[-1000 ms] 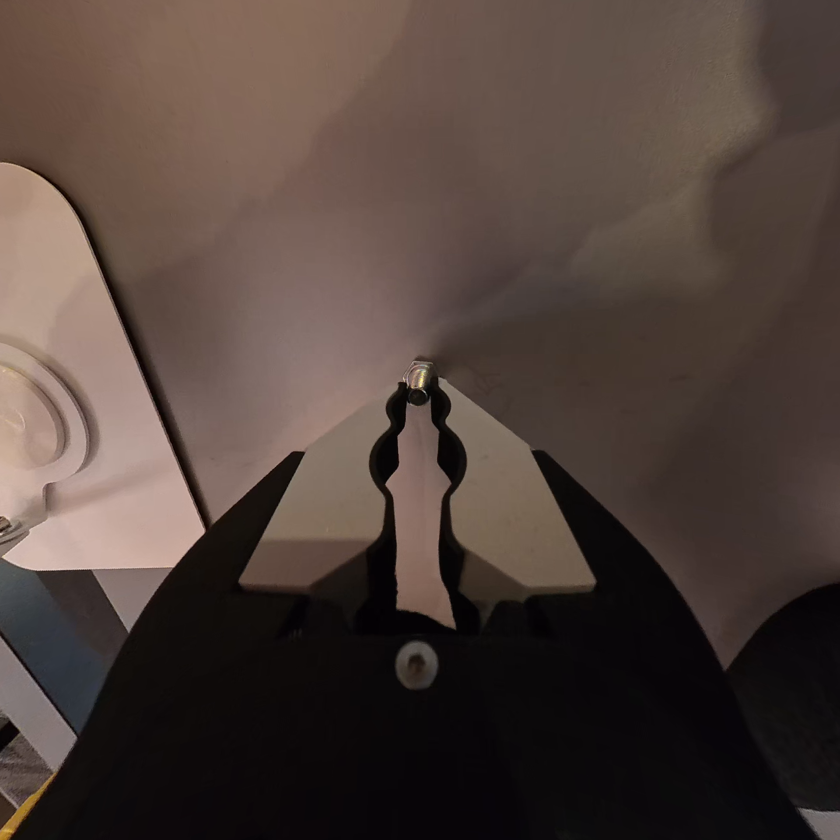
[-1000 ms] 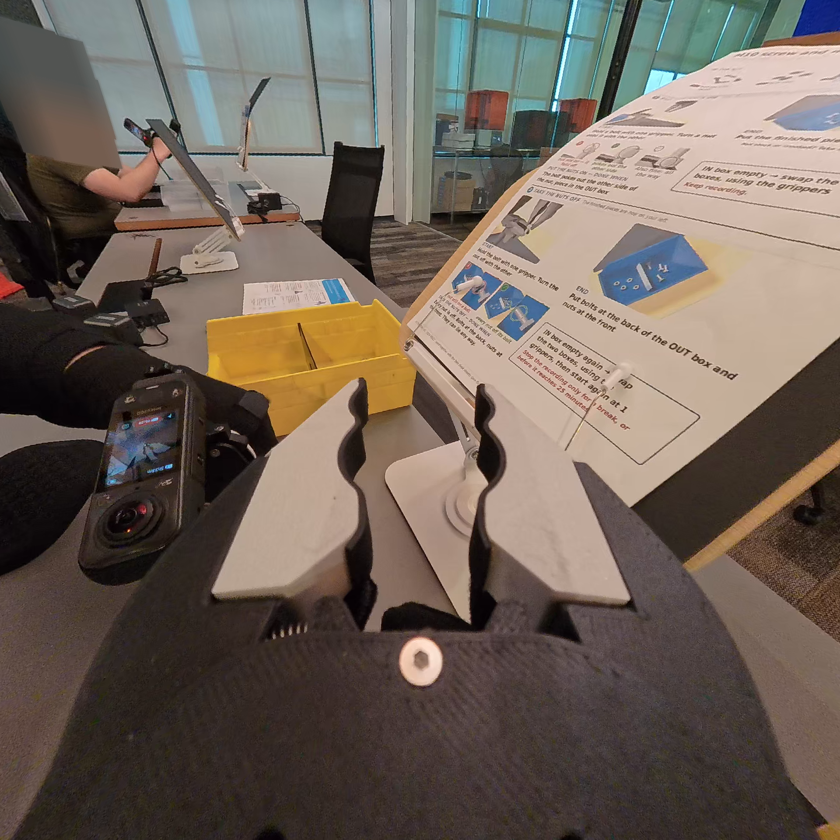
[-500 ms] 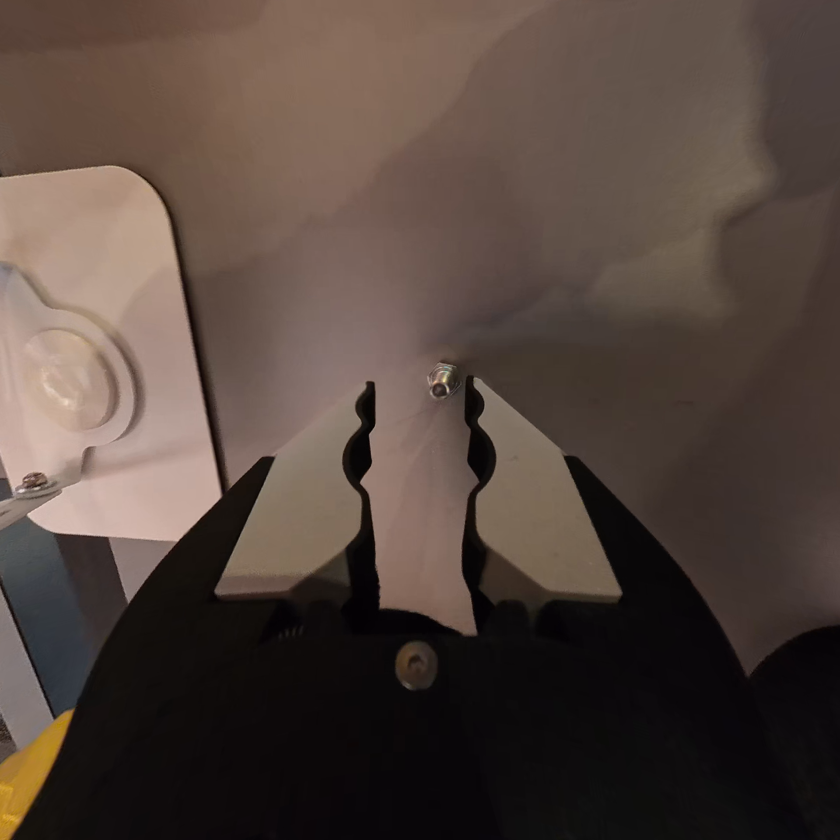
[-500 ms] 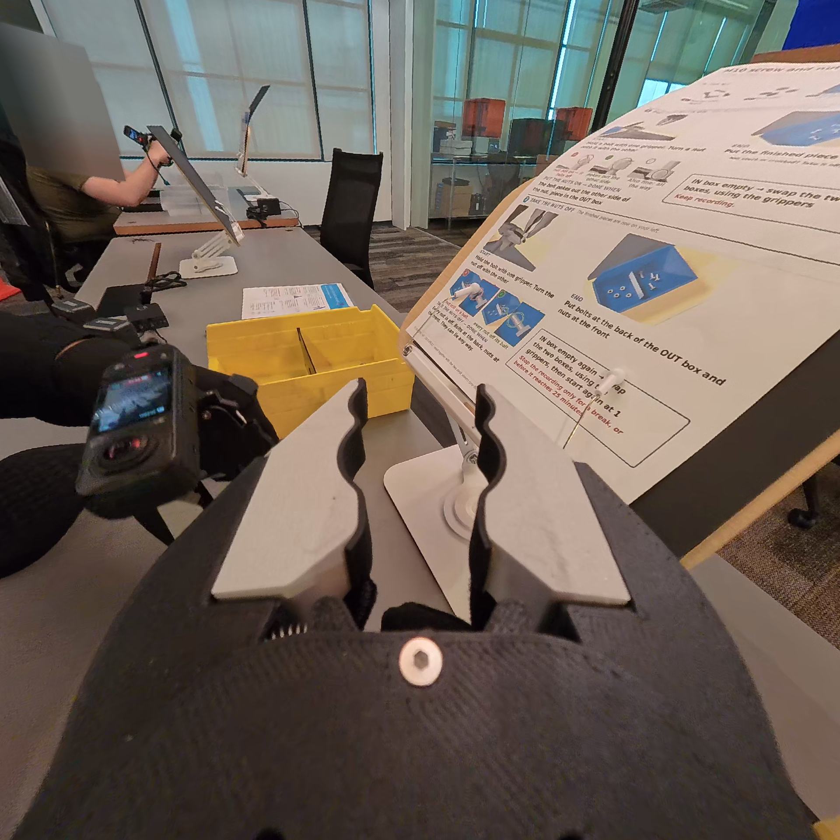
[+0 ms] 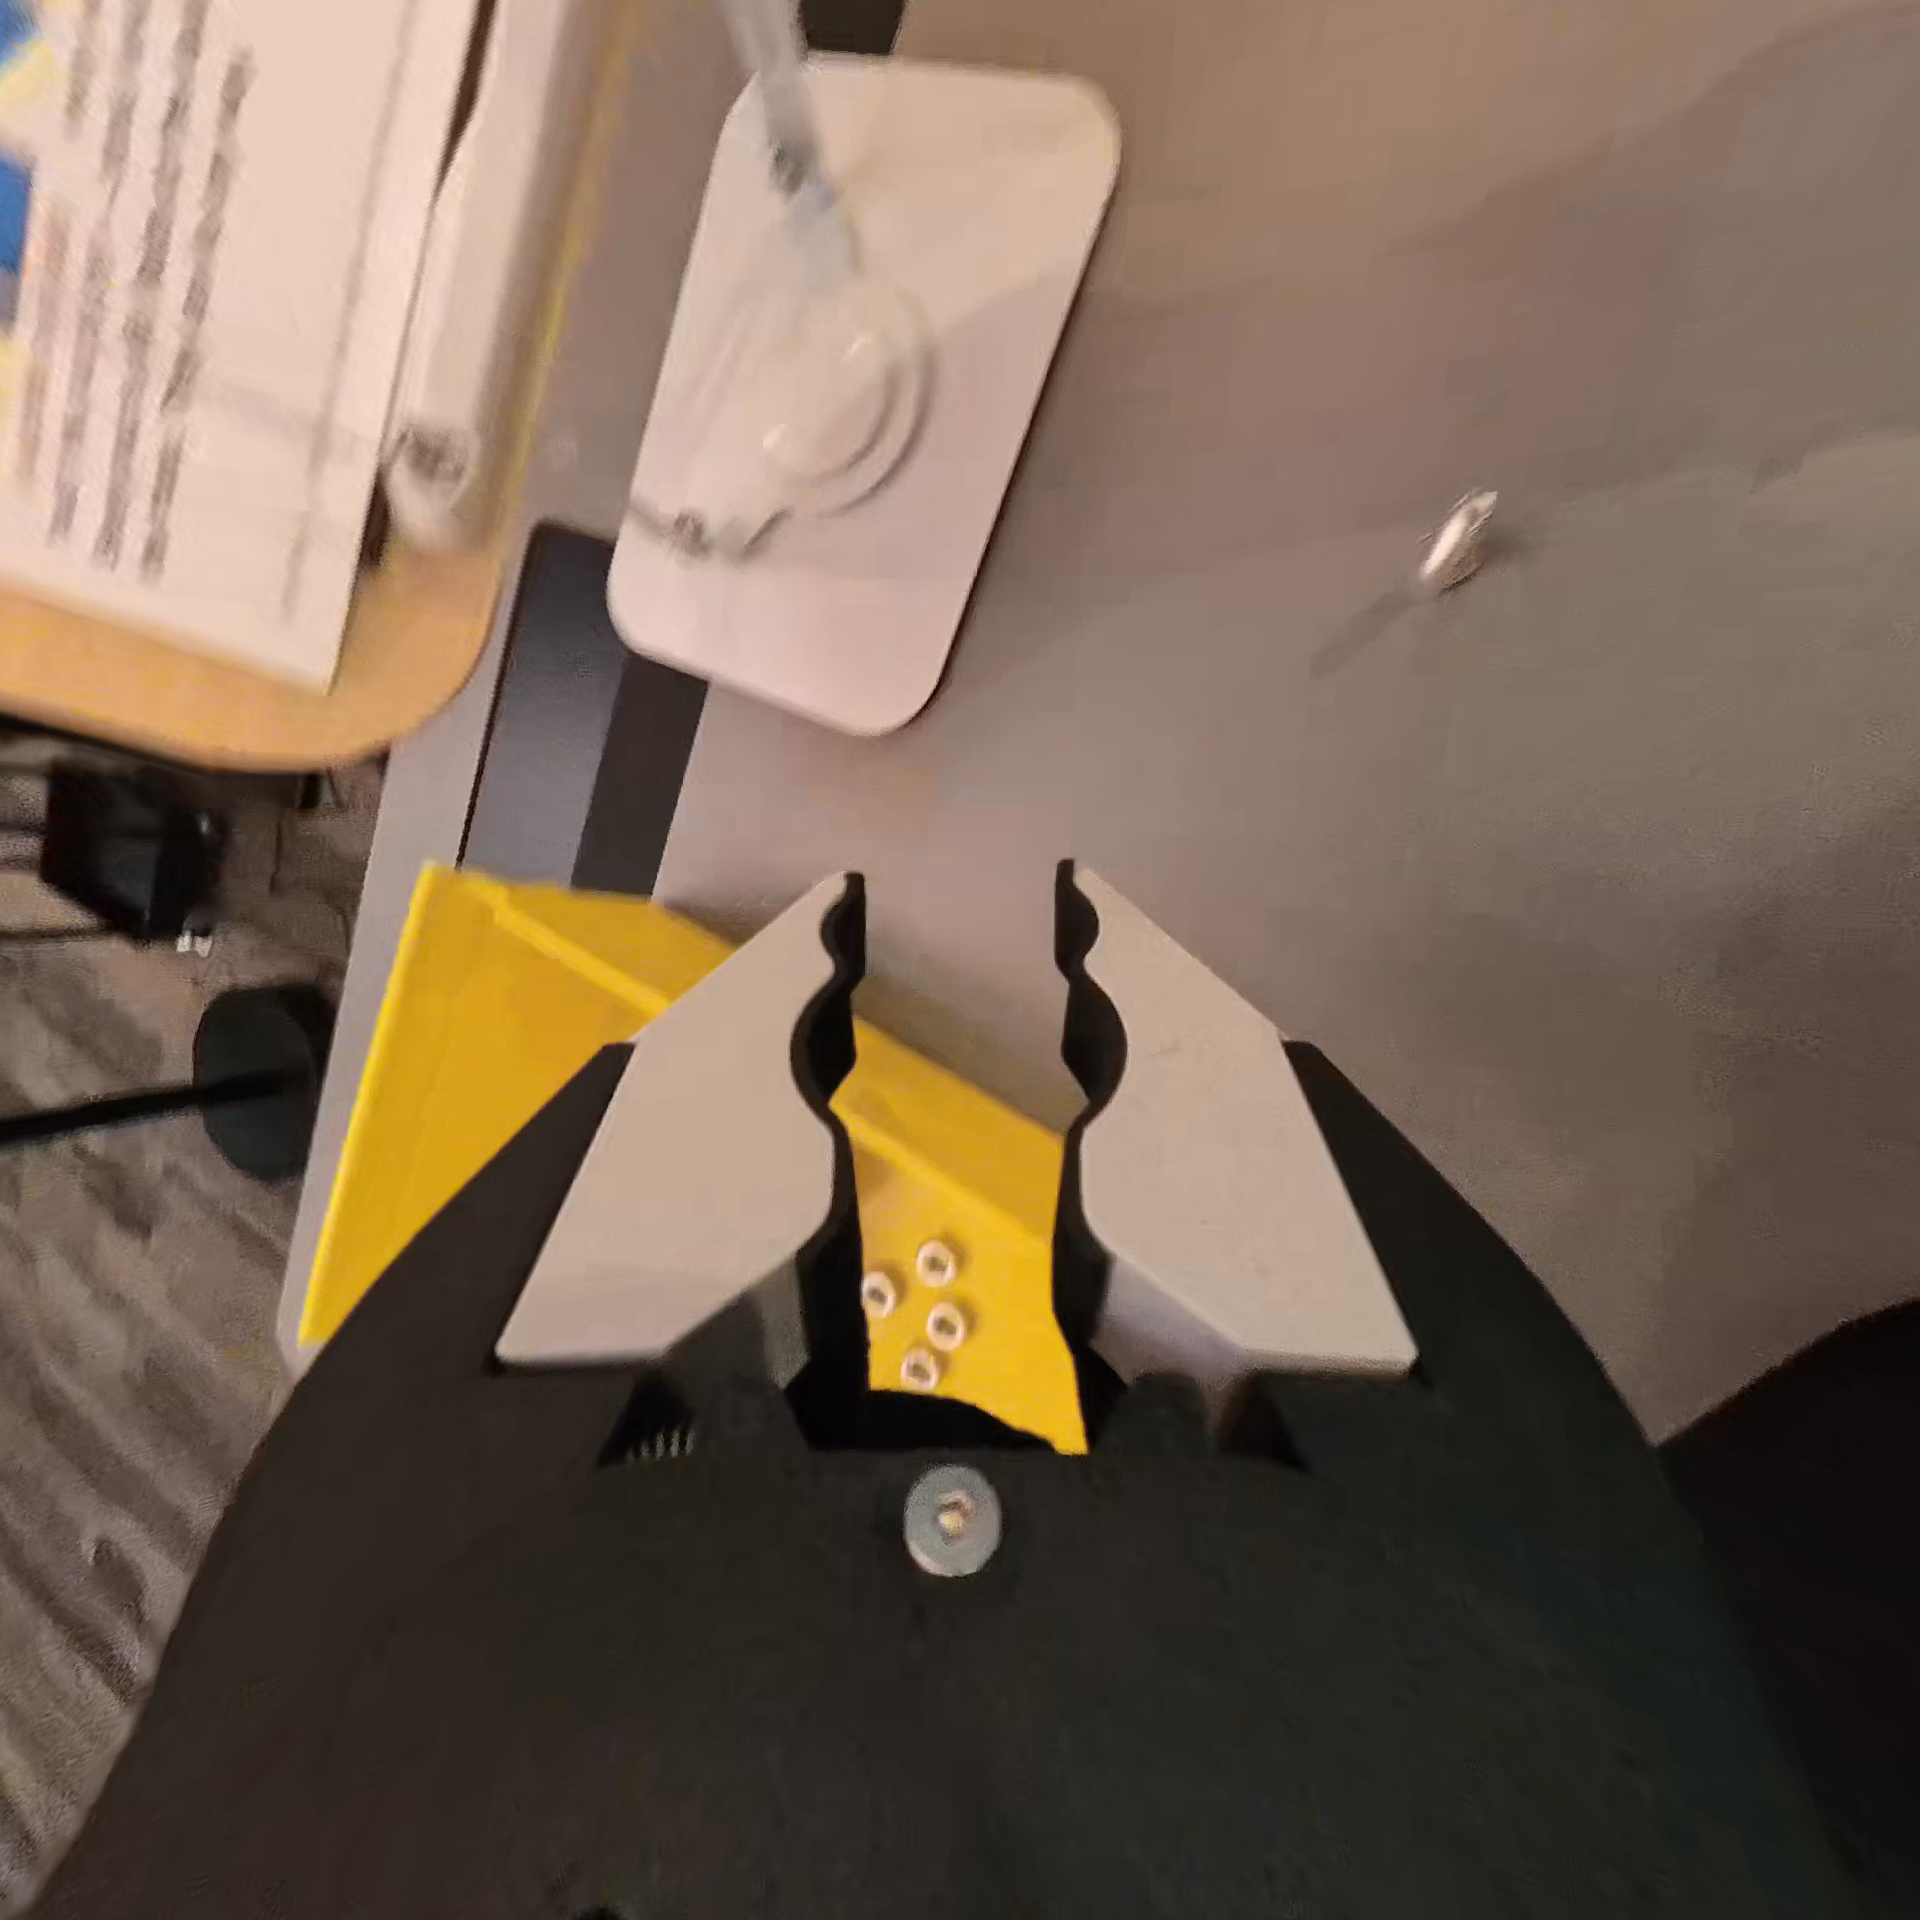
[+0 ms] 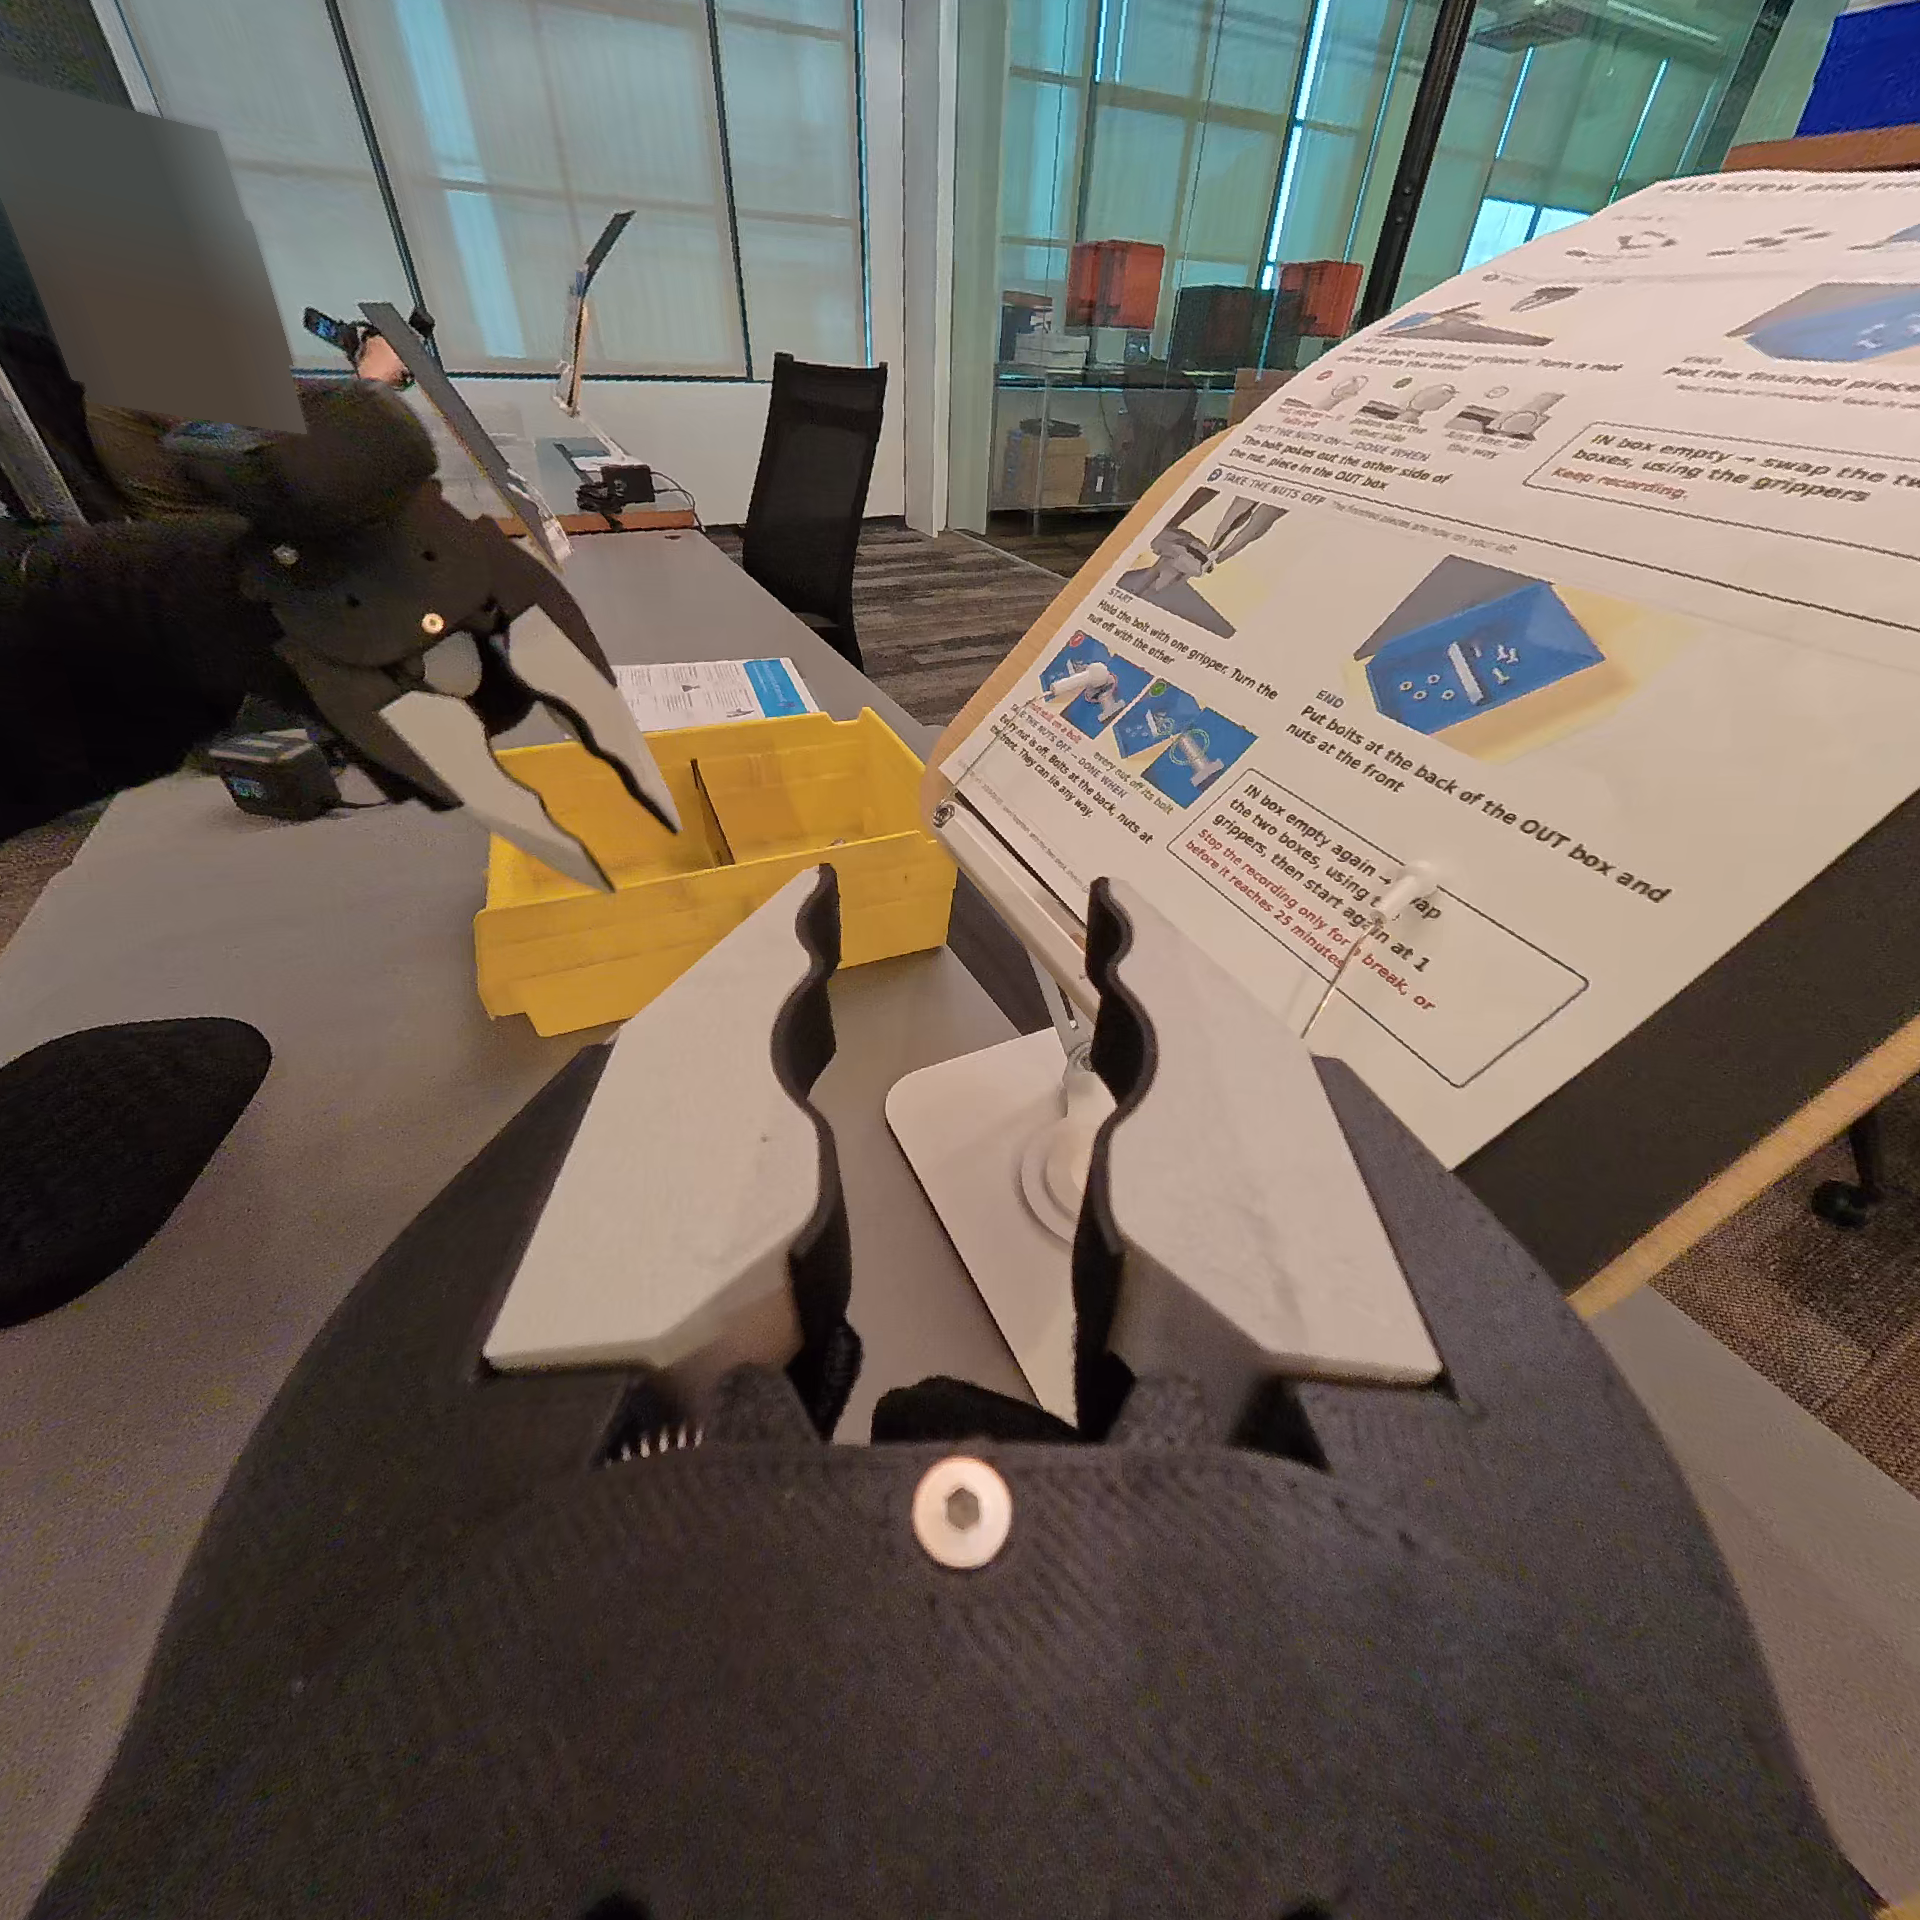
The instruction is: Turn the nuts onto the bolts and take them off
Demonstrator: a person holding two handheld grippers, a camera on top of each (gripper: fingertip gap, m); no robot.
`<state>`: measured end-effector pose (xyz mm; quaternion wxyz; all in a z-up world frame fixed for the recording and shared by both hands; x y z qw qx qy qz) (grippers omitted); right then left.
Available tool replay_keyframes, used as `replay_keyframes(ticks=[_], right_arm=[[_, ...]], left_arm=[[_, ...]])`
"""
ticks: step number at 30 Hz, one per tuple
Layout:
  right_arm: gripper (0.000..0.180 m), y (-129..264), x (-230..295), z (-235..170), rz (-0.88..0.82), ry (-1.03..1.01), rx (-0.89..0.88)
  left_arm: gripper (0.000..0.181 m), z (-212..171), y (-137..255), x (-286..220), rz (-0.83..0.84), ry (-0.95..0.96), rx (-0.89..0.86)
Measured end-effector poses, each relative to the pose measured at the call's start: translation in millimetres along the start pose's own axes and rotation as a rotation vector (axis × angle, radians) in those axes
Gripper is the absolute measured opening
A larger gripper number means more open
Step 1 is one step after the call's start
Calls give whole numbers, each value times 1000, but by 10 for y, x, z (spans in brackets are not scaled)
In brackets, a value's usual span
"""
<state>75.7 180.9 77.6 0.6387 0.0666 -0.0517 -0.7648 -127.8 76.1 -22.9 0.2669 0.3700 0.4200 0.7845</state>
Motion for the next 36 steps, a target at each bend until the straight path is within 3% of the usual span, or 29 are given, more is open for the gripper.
replay_keyframes(ticks=[6, 15, 21, 32, 36], right_arm=[[46, -13, 16, 3, 5, 2, 1], [46, -38, 1, -33, 8, -6, 8], [46, -56, 11, -42, 11, -4, 13], [46, -84, -2, -80, 12, -9, 22], [46, -103, -6, -105, 13, -12, 29]], left_arm=[[32, -881, 35, 377, 39, 127, 204], [30, -1847, -396, 348, -67, 276, 451], [29, -2029, -711, 365, -112, 363, 424], [28, -2144, -902, 350, -140, 418, 452], [16, -2132, -941, 345, -159, 464, 412]])
Point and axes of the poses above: each gripper's, where its closed fingertips meet, y back along the fingers, z out of its top, x = y × z across the jaws, the point moved 2 cm from there along y, back along the fingers, and after that the axes turned 5 degrees about x, right-handed, at the moved point
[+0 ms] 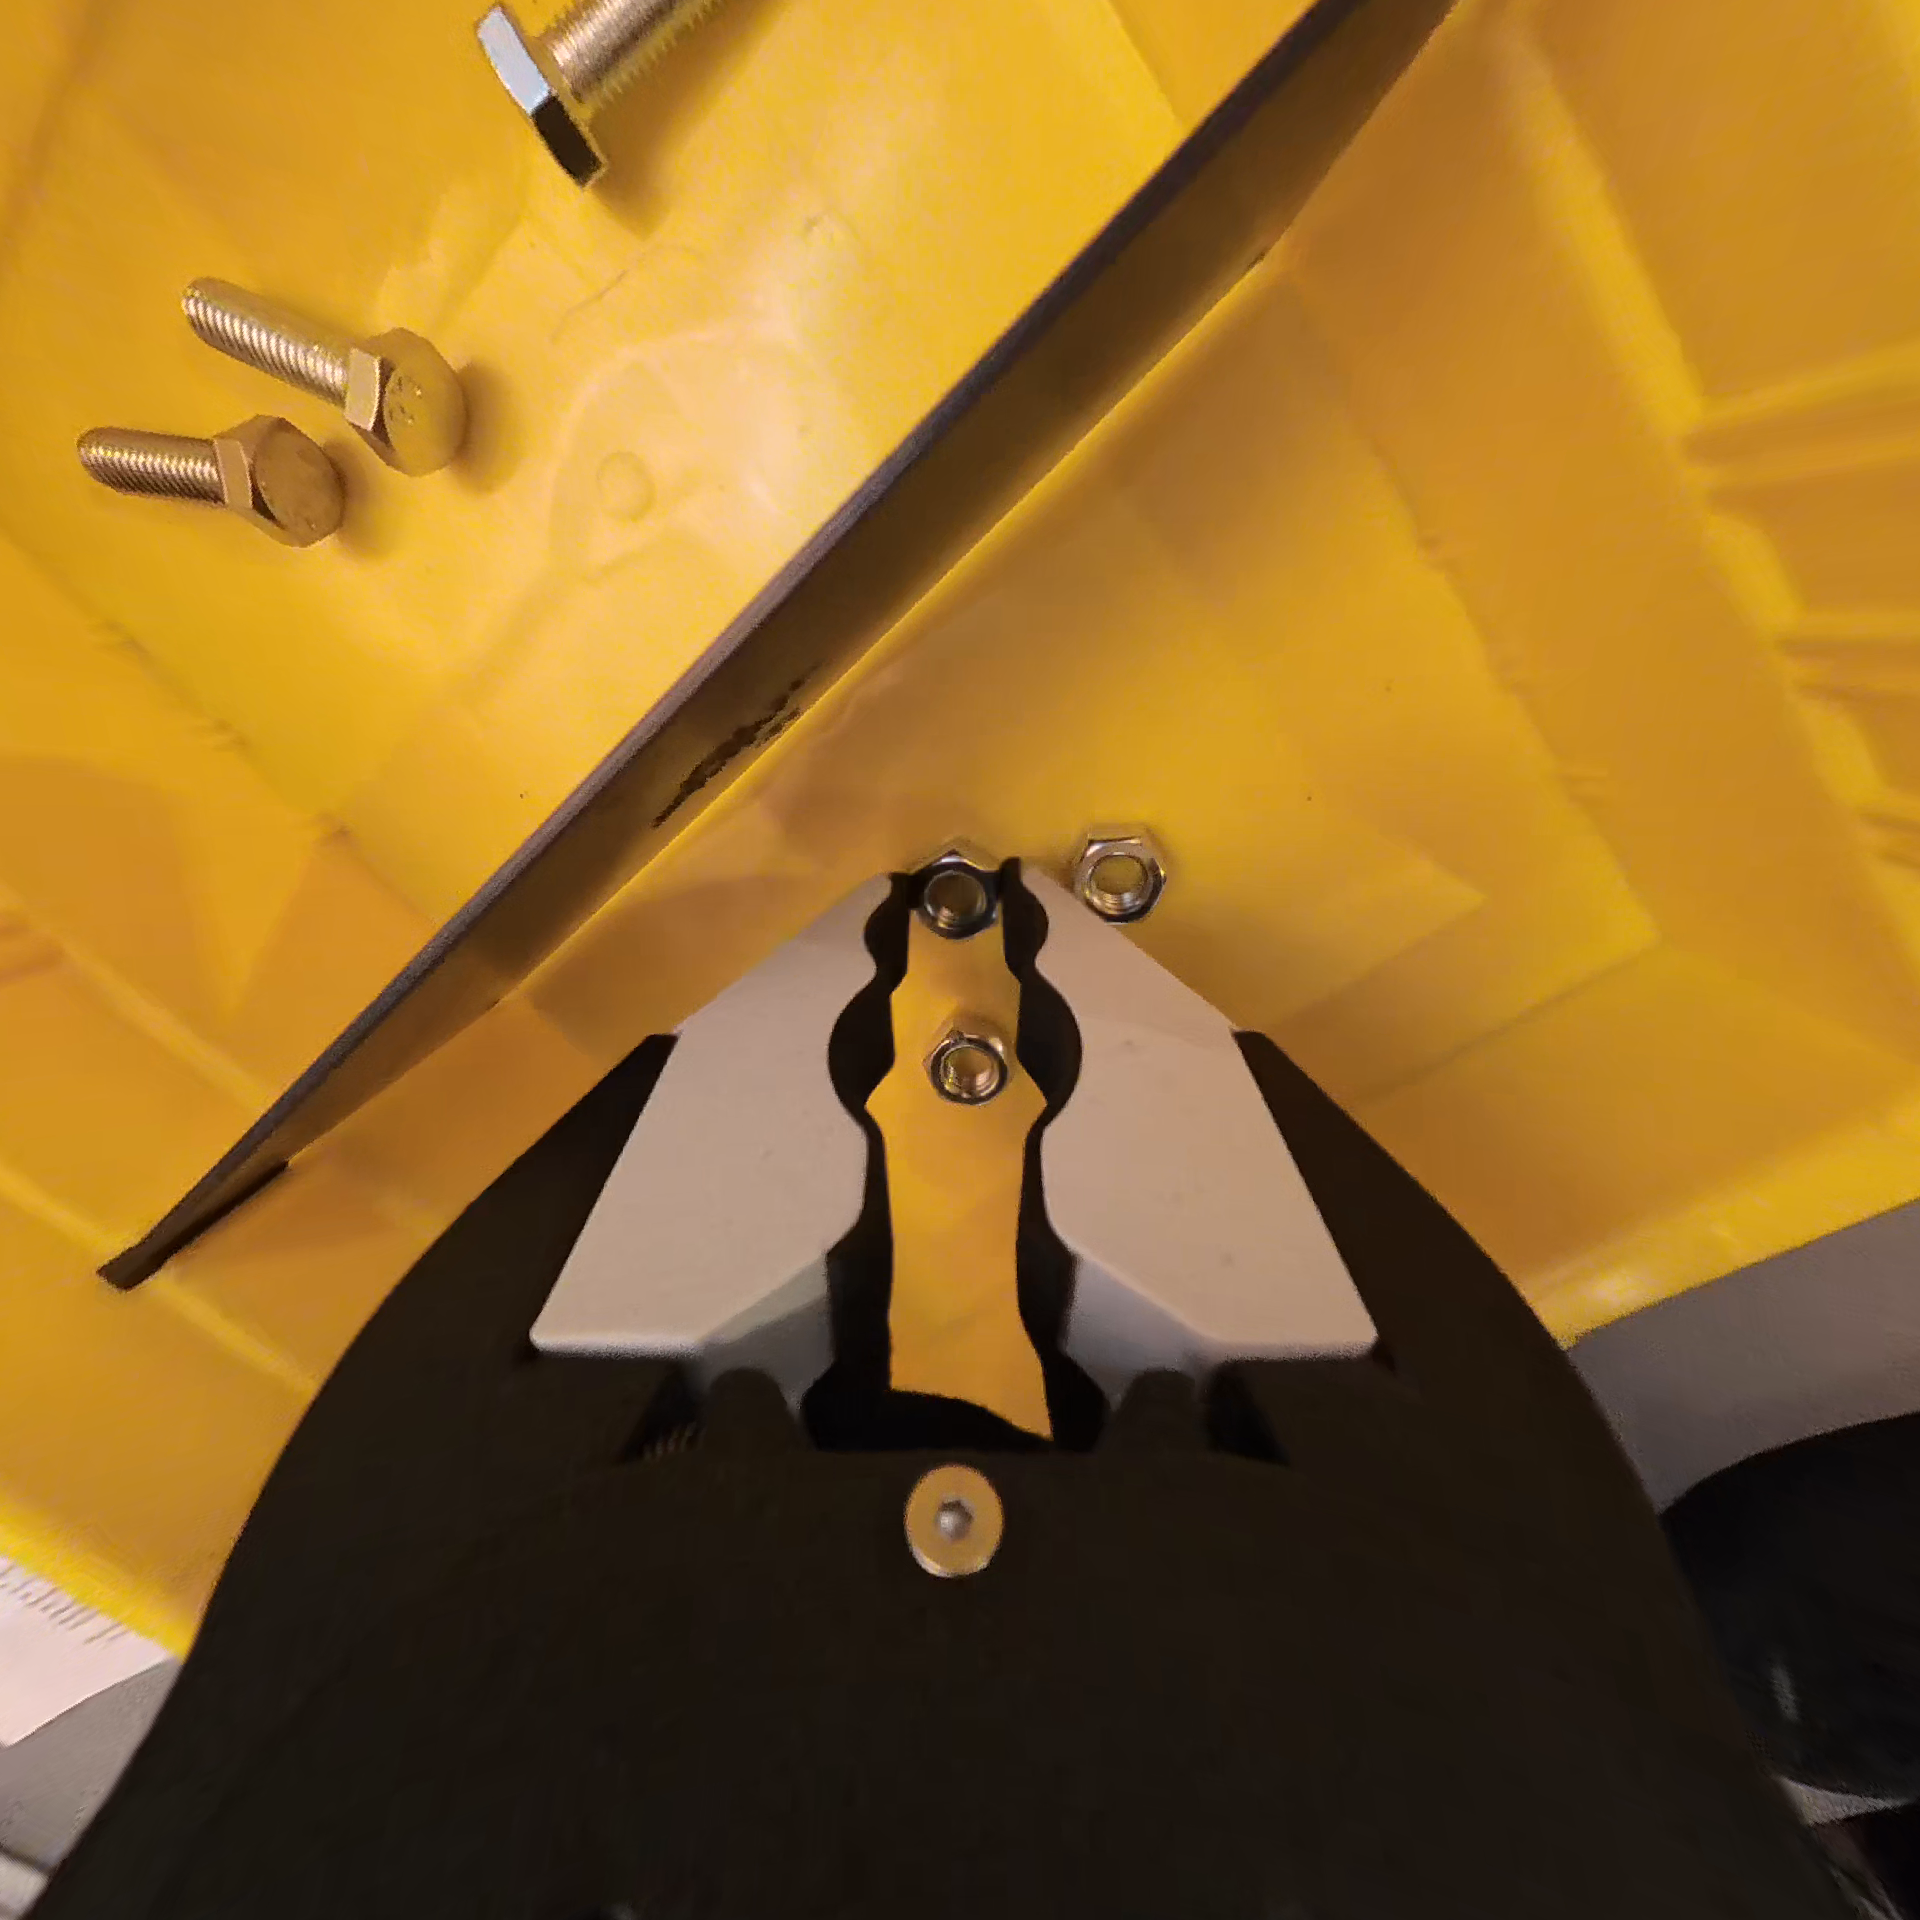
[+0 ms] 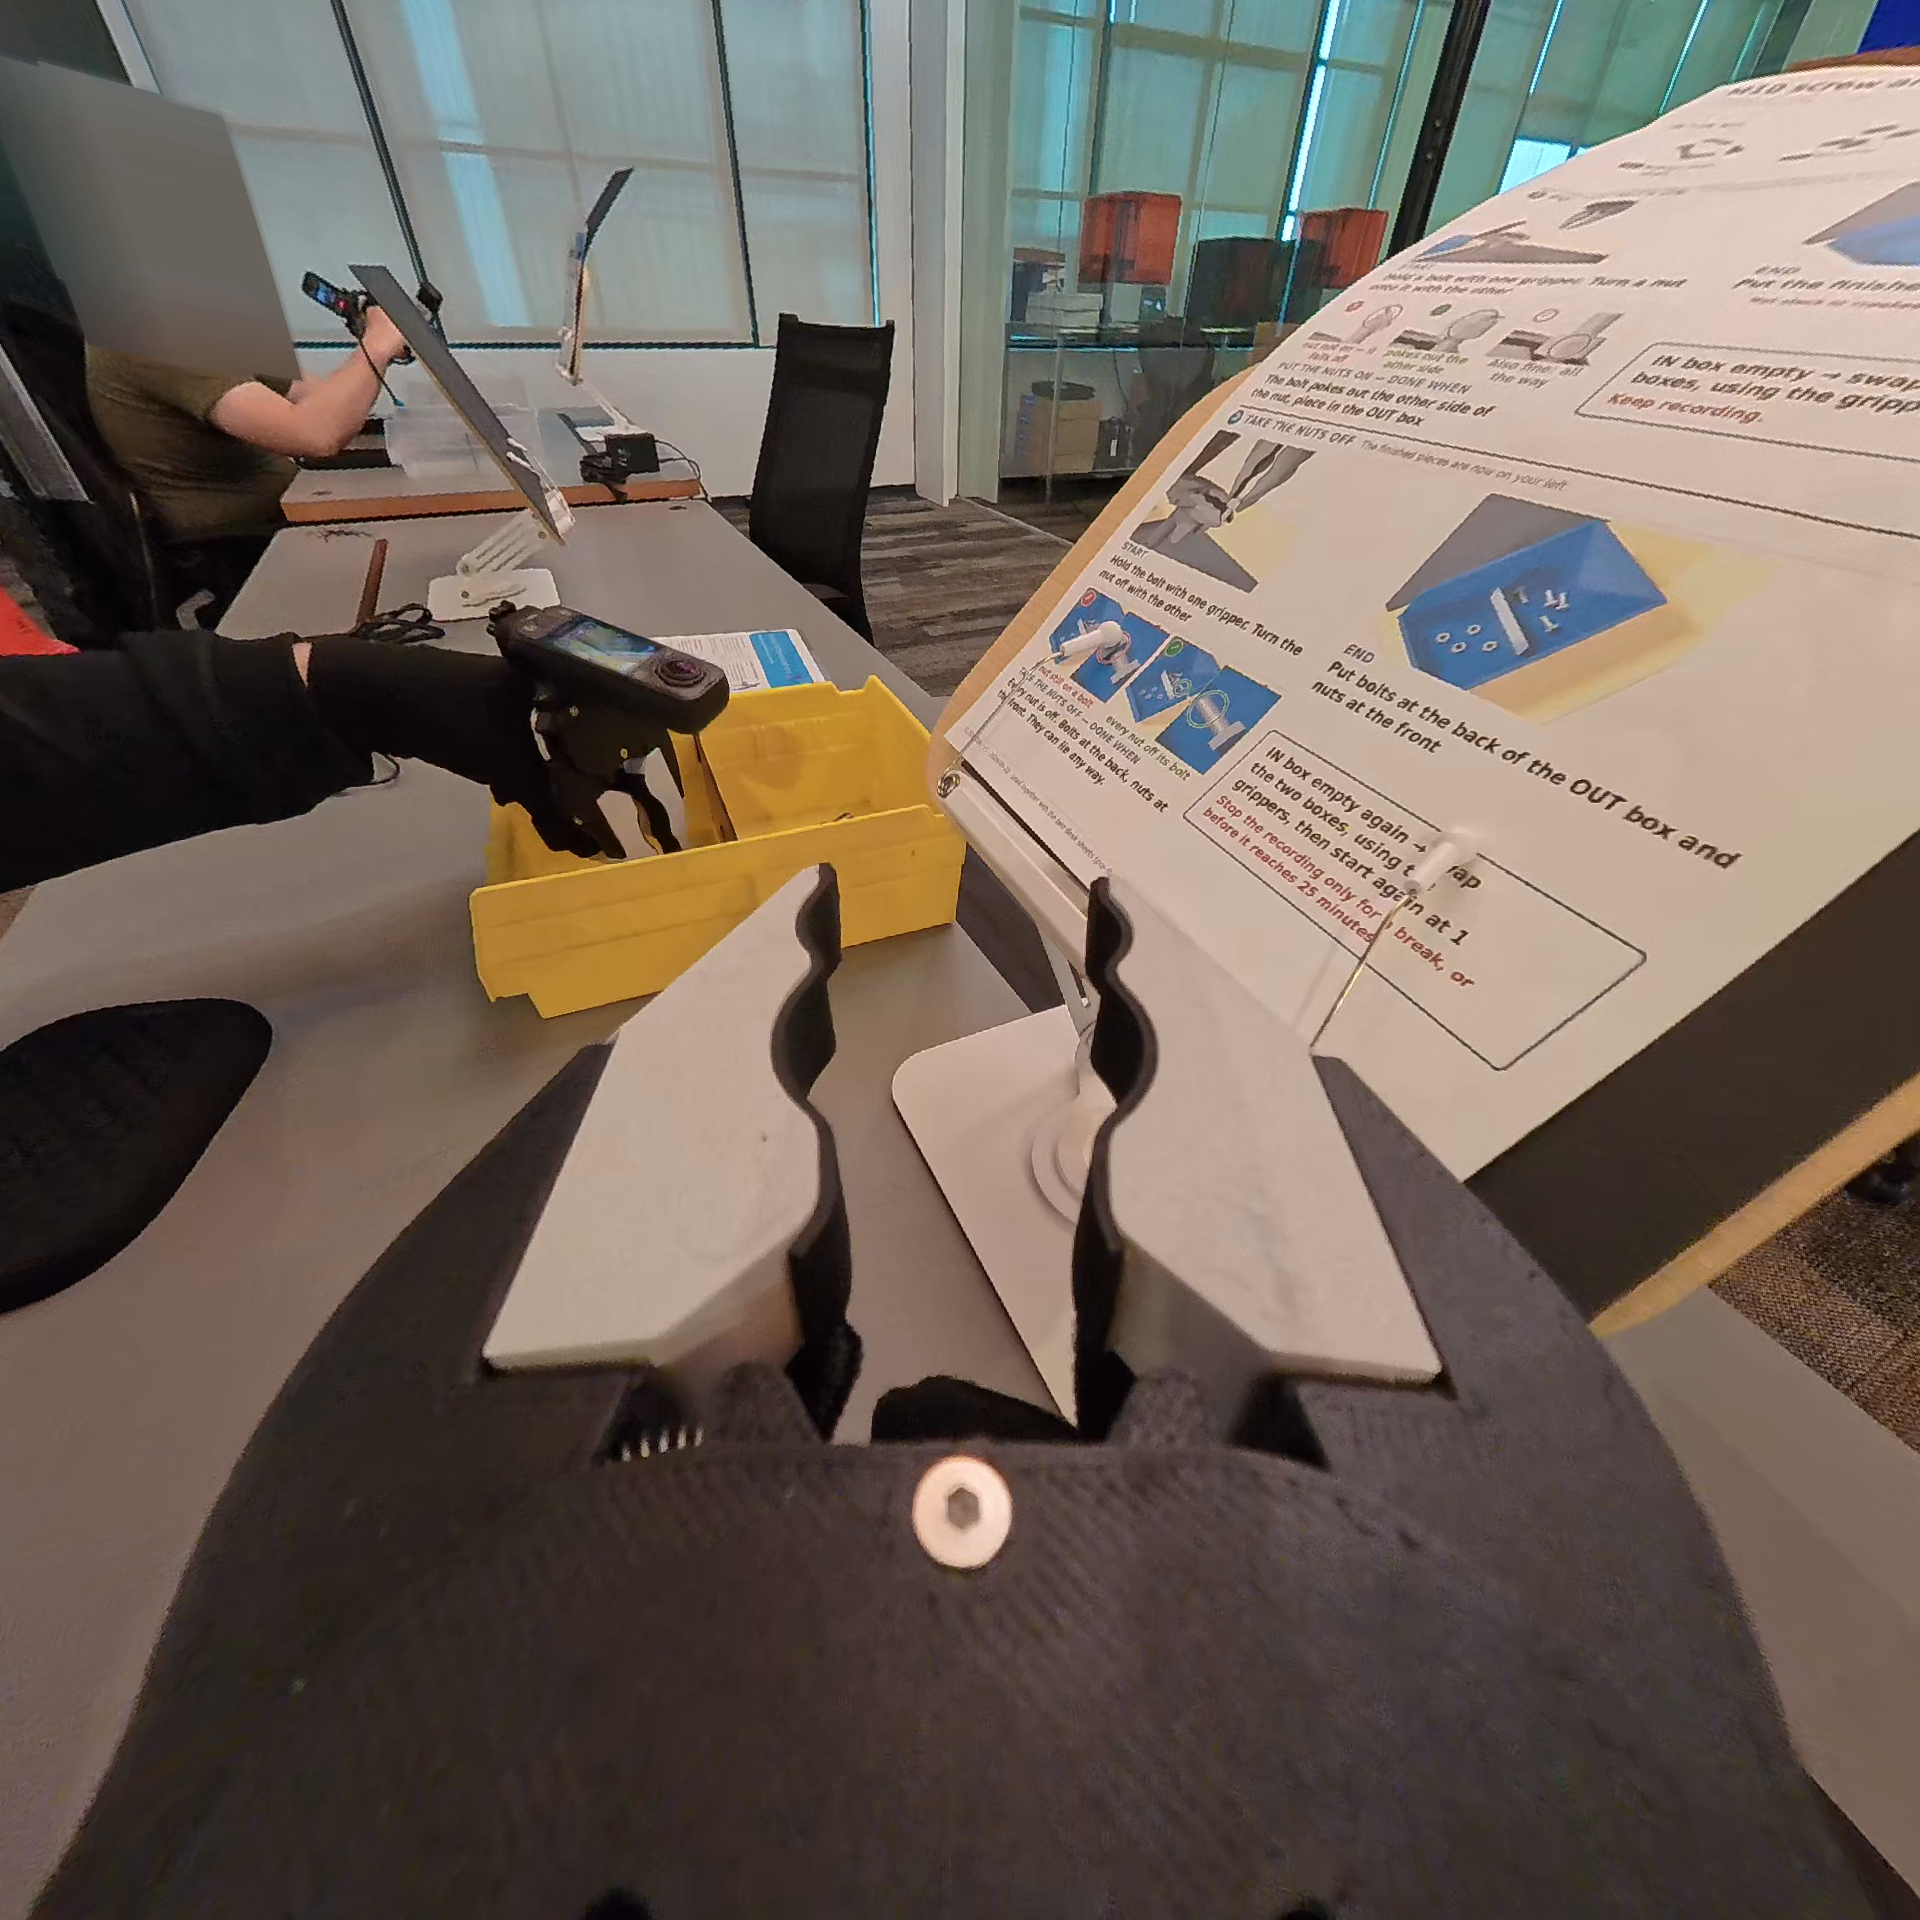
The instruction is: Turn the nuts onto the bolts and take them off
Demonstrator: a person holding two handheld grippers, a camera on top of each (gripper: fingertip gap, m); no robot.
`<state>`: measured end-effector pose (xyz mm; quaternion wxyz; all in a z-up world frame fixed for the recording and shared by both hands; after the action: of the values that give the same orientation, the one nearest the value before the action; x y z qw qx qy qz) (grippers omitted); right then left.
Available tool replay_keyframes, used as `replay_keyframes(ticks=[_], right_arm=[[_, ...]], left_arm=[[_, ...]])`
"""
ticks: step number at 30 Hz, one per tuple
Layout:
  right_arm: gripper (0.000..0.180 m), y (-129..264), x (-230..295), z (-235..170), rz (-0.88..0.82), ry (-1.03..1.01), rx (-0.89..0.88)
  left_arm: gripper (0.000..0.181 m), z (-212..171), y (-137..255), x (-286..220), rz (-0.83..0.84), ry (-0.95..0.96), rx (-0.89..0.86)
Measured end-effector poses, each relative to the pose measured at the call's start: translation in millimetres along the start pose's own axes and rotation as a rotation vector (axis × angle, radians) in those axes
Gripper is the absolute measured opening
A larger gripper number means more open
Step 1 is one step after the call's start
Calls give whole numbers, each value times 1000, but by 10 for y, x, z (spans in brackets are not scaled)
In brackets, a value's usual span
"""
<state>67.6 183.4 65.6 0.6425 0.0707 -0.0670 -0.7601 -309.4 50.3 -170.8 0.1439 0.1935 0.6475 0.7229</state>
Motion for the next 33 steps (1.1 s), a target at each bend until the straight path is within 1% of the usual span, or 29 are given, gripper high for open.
replay_keyframes(ticks=[9, 14, 24, 29, 33], right_arm=[[46, -25, 21, -6, 5, 4, 7], [46, -18, 24, 5, 5, 5, 3], [50, -82, 113, 58, 17, 31, -10], [54, -180, 248, 117, 34, 79, -25], [58, -309, 395, 155, 40, 138, -32]], left_arm=[[16, 1, 15, 63, 44, -3, -19], [15, 44, 134, 92, 60, 17, -75], [16, 202, 601, 44, 100, 14, -199], [16, 367, 921, -109, 78, -7, -298], [15, 578, 1190, -316, 25, -33, -410]])
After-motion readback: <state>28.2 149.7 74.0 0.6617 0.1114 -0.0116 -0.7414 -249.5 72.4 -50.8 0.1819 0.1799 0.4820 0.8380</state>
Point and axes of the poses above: each gripper's, where its closed fingertips meet, y back along the fingers, z out of its top, x = y × z across the jaws, the point moved 2 cm from there along y, back along the fingers, and after that the axes turned 5 degrees about x, right-handed, at the moved point
